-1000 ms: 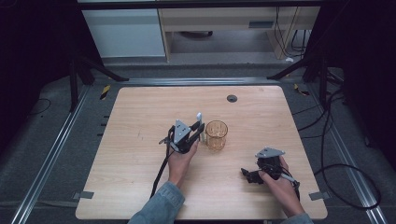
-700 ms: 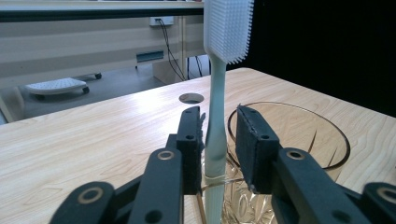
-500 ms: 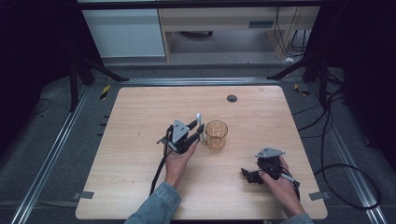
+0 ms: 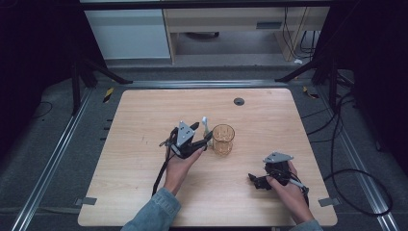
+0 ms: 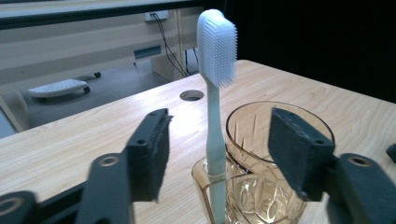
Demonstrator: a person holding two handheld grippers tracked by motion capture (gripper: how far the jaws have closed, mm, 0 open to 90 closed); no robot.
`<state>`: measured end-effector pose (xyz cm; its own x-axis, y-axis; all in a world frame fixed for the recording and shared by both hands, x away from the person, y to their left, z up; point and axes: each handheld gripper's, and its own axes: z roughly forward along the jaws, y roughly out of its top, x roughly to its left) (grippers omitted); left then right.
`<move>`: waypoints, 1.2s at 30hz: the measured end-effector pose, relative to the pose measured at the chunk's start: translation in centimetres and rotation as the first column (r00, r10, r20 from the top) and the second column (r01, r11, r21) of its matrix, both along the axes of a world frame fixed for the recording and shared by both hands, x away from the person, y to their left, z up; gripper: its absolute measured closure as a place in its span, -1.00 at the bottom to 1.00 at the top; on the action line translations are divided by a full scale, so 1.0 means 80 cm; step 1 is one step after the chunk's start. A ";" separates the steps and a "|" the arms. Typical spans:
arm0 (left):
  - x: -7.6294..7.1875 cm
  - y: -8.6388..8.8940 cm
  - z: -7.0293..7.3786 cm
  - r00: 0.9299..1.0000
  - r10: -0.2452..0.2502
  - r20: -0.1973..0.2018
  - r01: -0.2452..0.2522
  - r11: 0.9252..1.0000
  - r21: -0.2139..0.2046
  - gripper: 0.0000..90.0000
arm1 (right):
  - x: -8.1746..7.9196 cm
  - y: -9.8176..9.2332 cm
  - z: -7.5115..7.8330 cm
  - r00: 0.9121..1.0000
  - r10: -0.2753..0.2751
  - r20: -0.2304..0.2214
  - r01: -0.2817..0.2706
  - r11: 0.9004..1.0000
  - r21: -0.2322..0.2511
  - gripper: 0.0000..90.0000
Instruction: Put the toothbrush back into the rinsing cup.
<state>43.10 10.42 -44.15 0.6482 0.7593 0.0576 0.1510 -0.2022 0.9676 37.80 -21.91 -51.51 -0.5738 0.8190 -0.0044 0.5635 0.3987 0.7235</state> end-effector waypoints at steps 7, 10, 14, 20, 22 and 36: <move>-0.004 0.006 0.013 0.997 -0.068 -0.046 0.068 0.997 0.018 -0.42 | 0.000 0.000 0.000 1.000 0.000 0.000 0.000 1.000 0.000 -0.99; -0.006 0.004 0.013 0.989 -0.110 -0.103 0.113 0.993 0.021 -0.52 | 0.000 0.000 0.000 1.000 0.000 0.000 0.000 1.000 0.000 -0.99; -0.012 0.003 0.014 0.985 -0.117 -0.126 0.126 0.989 0.071 -0.64 | 0.000 0.000 0.000 1.000 -0.002 -0.001 0.002 1.000 0.000 -0.99; -0.018 0.006 0.014 0.980 -0.107 -0.168 0.129 0.983 0.129 -0.75 | 0.000 0.000 0.000 1.000 -0.002 -0.001 0.002 1.000 -0.001 -0.99; -0.018 0.011 0.012 0.974 -0.058 -0.218 0.088 0.988 0.128 -0.83 | 0.000 0.000 0.000 1.000 -0.002 -0.001 0.002 1.000 0.000 -0.99; -0.015 0.051 0.025 0.943 0.003 -0.332 0.078 0.970 0.228 -0.85 | 0.000 0.000 0.000 1.000 -0.003 -0.001 0.003 1.000 0.000 -0.99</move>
